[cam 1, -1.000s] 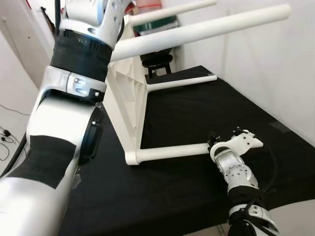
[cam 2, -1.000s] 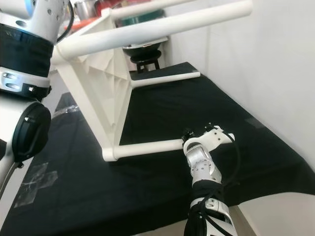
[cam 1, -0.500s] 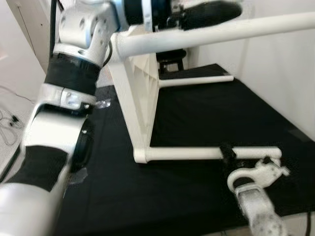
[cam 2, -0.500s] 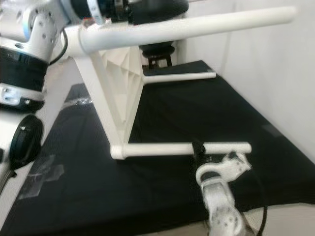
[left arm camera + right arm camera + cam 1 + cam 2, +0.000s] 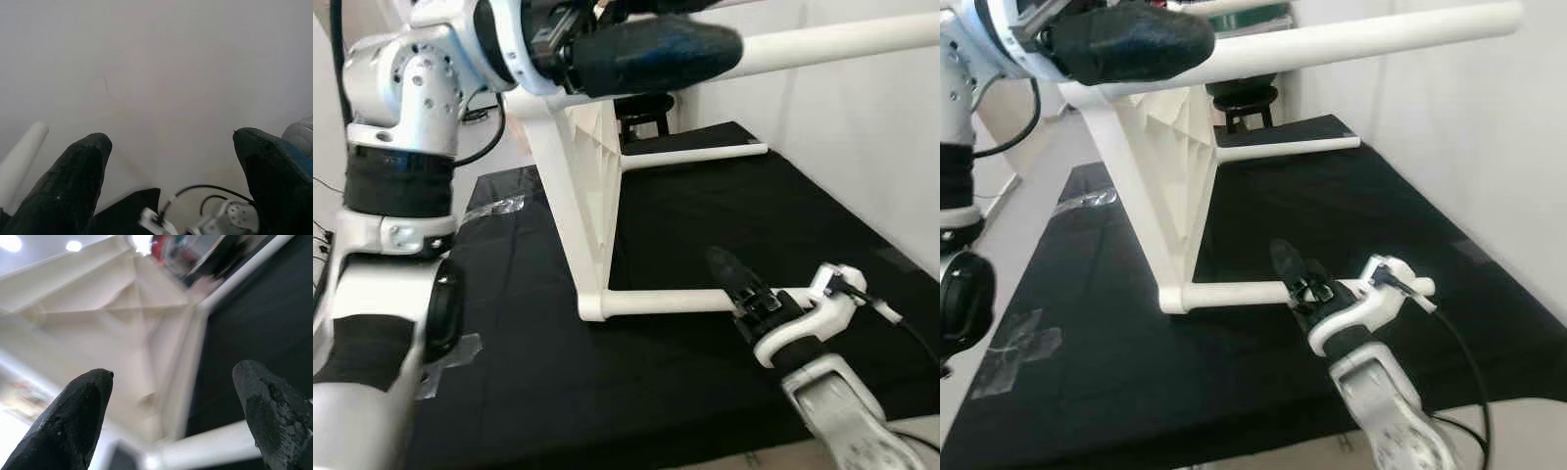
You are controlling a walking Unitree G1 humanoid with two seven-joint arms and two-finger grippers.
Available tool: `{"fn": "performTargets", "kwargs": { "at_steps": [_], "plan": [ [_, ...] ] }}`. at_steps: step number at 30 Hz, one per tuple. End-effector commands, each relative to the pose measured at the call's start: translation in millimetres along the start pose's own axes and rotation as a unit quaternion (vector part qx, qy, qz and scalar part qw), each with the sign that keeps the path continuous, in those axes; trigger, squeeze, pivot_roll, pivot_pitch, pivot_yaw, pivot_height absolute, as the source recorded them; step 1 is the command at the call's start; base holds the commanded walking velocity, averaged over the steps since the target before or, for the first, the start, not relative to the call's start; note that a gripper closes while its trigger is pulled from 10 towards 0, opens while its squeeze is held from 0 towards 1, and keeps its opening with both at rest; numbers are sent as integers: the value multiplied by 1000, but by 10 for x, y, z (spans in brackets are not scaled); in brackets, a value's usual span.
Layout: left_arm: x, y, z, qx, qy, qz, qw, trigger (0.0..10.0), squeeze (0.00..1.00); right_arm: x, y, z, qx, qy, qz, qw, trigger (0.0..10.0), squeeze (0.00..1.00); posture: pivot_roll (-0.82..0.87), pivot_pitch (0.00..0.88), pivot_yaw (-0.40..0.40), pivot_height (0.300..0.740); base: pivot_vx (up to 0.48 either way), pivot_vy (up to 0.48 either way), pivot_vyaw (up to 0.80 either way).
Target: Building children table
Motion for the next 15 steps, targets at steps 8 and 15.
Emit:
{"fn": "performTargets", "kwargs": {
  "at_steps": [8, 15],
  "plan": [
    [-391, -433, 155, -81, 170, 29, 982, 10000, 0, 178, 344, 218, -154, -76, 61, 983, 10000, 0, -27, 16, 65, 740, 0, 0, 0],
    [-636, -1205, 424, -164, 351, 24, 922, 10000, 0, 328, 418, 210, -281, -81, 59, 955, 10000, 0, -25, 9, 23, 740, 0, 0, 0]
  ]
}}
Point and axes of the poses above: a point about 5 cm out from each wrist's last joint towards the gripper, its own x axis pointing out of the wrist towards the gripper, its own y axis along the axis of the wrist's last joint, z = x × y, the point moved 6 cm from there along x, pointing out of the wrist towards the gripper, and after that the axes turned 10 degrees about x, right-handed, at the moved point
